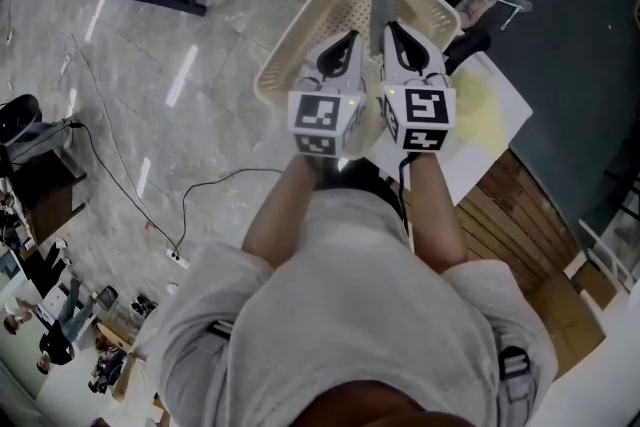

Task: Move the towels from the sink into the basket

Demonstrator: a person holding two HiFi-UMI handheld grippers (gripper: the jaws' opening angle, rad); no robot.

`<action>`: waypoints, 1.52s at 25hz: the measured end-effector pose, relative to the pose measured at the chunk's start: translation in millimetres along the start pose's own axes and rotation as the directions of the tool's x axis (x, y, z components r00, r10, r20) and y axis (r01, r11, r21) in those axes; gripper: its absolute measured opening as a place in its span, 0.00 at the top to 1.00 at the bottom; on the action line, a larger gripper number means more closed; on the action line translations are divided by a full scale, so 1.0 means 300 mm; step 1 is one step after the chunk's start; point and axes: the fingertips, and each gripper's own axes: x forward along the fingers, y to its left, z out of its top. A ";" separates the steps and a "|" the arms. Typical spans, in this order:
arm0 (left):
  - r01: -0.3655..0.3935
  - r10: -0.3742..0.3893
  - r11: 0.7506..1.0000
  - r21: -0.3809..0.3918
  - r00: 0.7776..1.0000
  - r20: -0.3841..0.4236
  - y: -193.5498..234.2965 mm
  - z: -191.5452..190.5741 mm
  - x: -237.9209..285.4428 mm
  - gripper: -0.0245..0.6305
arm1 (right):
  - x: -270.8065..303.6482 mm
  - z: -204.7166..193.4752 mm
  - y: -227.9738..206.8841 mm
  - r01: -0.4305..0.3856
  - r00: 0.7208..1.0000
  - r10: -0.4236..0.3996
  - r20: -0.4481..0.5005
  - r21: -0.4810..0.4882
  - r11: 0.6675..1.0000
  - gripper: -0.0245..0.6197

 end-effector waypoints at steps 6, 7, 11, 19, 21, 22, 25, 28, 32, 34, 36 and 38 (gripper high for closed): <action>0.004 -0.004 1.000 -0.014 0.999 -0.037 0.045 -0.036 0.064 0.93 | 0.093 -0.070 -0.021 0.002 0.996 -0.002 -0.092 -0.001 1.000 0.94; 0.003 -0.004 1.000 -0.017 0.999 -0.042 0.051 -0.040 0.075 0.93 | 0.110 -0.075 -0.026 0.003 0.995 -0.003 -0.103 -0.005 1.000 0.94; 0.001 -0.003 1.000 -0.030 0.998 -0.059 0.076 -0.050 0.117 0.93 | 0.177 -0.077 -0.036 -0.003 0.989 -0.003 -0.146 -0.041 0.999 0.94; -0.007 0.003 0.998 -0.057 0.998 -0.059 0.124 -0.038 0.158 0.93 | 0.275 -0.106 -0.041 -0.014 0.979 0.007 -0.204 -0.032 0.999 0.94; -0.006 0.002 0.998 -0.063 0.998 -0.057 0.136 -0.033 0.159 0.93 | 0.293 -0.116 -0.036 -0.008 0.976 0.001 -0.220 -0.030 1.000 0.94; -0.006 0.002 0.998 -0.062 0.998 -0.060 0.142 -0.036 0.160 0.93 | 0.302 -0.123 -0.035 -0.005 0.974 -0.002 -0.229 -0.028 1.000 0.94; -0.005 0.001 0.998 -0.057 0.997 -0.077 0.152 -0.054 0.161 0.93 | 0.321 -0.138 -0.038 0.011 0.969 -0.015 -0.245 -0.019 1.000 0.94; -0.001 -0.003 0.999 -0.054 0.997 -0.080 0.150 -0.057 0.158 0.93 | 0.319 -0.128 -0.046 0.029 0.972 -0.029 -0.232 -0.005 1.000 0.91; -0.004 0.001 0.999 -0.048 0.997 -0.078 0.151 -0.051 0.144 0.93 | 0.299 -0.083 -0.043 0.024 0.981 -0.021 -0.191 0.014 1.000 0.76; -0.003 0.000 0.999 -0.043 0.997 -0.073 0.142 -0.047 0.135 0.93 | 0.280 -0.062 -0.044 0.019 0.987 -0.017 -0.160 0.013 1.000 0.75; -0.001 -0.002 0.999 -0.037 0.998 -0.068 0.129 -0.046 0.123 0.93 | 0.254 -0.044 -0.042 0.019 0.991 -0.017 -0.131 0.013 1.000 0.76; -0.001 -0.001 0.999 -0.033 0.998 -0.059 0.113 -0.035 0.110 0.93 | 0.220 -0.032 -0.043 0.025 0.994 -0.024 -0.110 0.012 1.000 0.80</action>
